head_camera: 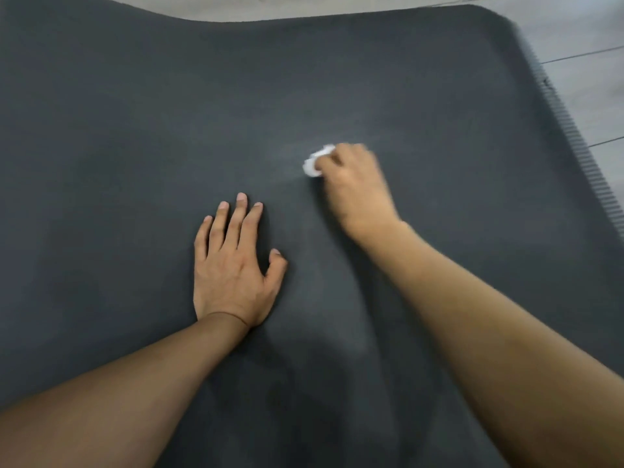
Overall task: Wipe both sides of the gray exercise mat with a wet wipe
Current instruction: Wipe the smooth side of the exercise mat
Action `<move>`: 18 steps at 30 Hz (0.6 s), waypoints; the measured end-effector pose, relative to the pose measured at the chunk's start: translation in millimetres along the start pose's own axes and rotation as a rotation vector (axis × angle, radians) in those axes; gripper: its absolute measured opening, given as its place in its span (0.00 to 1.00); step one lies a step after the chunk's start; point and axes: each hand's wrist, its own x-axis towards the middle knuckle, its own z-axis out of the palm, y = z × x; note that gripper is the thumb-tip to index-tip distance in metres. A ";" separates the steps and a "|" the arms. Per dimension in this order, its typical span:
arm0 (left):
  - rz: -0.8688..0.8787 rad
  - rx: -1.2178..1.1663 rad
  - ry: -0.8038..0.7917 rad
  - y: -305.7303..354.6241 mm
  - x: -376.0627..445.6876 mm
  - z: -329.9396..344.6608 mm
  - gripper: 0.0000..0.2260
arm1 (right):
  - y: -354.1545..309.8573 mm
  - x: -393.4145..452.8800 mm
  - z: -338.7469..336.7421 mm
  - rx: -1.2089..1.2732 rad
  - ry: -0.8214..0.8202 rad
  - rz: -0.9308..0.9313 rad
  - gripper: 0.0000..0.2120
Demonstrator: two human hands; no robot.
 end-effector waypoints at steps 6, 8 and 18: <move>0.000 0.011 0.014 -0.6 -0.3 0.8 0.30 | 93.9 -67.1 -35.0 0.021 0.097 0.626 0.12; 0.000 -0.027 0.035 1.5 0.1 -0.5 0.26 | 92.6 -62.4 -31.7 0.071 0.111 0.627 0.12; 0.043 0.127 -0.128 -37.7 -131.0 -30.0 0.30 | 96.0 -63.2 -33.7 0.045 0.098 0.582 0.12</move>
